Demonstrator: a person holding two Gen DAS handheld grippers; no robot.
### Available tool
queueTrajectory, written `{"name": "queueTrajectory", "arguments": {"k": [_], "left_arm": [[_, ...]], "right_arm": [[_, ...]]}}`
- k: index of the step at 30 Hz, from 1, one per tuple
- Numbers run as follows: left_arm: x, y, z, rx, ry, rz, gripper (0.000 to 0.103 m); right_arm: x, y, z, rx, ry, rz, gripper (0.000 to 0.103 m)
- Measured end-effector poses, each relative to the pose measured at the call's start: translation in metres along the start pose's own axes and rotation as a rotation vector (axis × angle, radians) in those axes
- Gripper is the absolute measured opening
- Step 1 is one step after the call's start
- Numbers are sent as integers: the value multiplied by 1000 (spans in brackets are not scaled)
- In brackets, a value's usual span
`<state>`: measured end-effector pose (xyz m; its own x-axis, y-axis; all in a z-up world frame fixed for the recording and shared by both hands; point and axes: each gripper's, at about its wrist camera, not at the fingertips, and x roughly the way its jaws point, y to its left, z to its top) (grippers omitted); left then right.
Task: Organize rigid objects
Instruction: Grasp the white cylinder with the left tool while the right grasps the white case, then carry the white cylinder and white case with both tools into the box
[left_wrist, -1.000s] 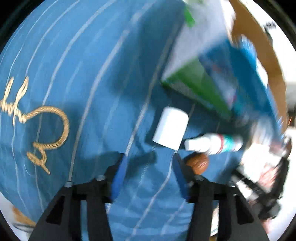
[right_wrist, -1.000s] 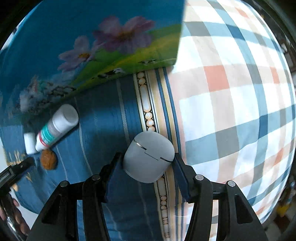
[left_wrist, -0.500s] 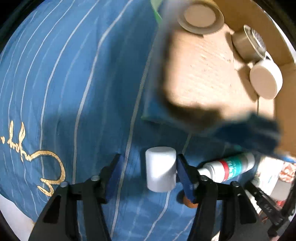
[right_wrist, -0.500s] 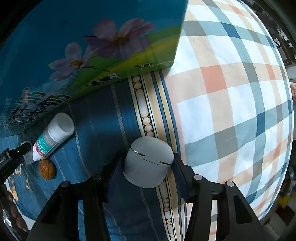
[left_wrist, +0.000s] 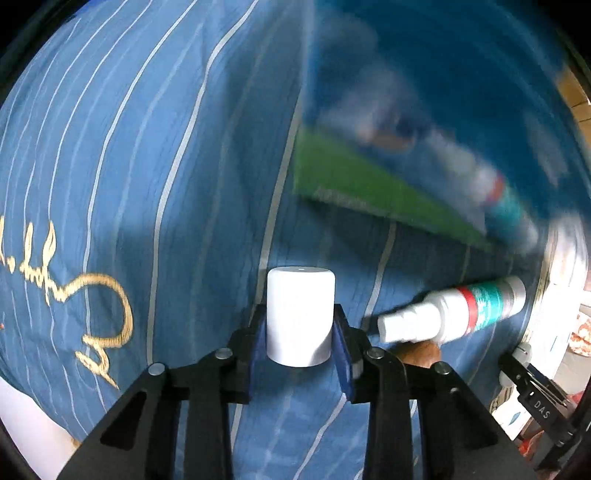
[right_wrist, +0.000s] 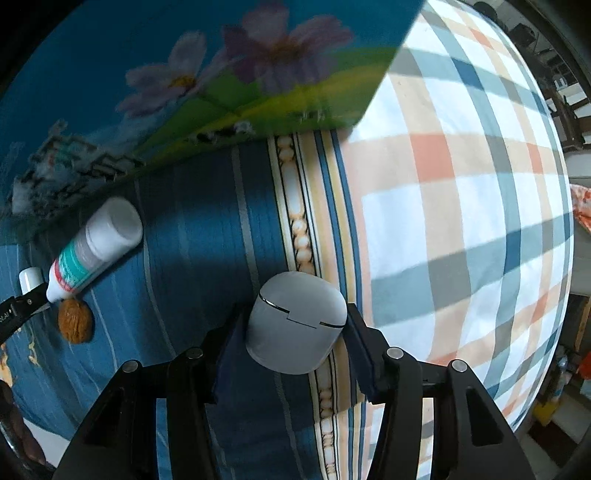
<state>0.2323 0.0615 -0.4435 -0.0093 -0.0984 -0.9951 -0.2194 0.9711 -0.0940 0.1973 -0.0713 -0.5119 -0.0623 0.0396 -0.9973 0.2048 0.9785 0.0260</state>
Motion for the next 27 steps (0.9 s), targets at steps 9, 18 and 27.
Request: {"name": "queueTrajectory", "arguments": {"k": [9,18,27], "left_arm": [[1,4,-47,-23,34,-51,29],[-32,9,-74,-13,-4,-105,29],[-133,-16,-84,80,-163,-210,29]], "right_arm": [[-5,4,-28,20,8,96,54],[-17,30,-64,-20,13,149,54],[-95,58,-72,-85,-88,267,54]]}}
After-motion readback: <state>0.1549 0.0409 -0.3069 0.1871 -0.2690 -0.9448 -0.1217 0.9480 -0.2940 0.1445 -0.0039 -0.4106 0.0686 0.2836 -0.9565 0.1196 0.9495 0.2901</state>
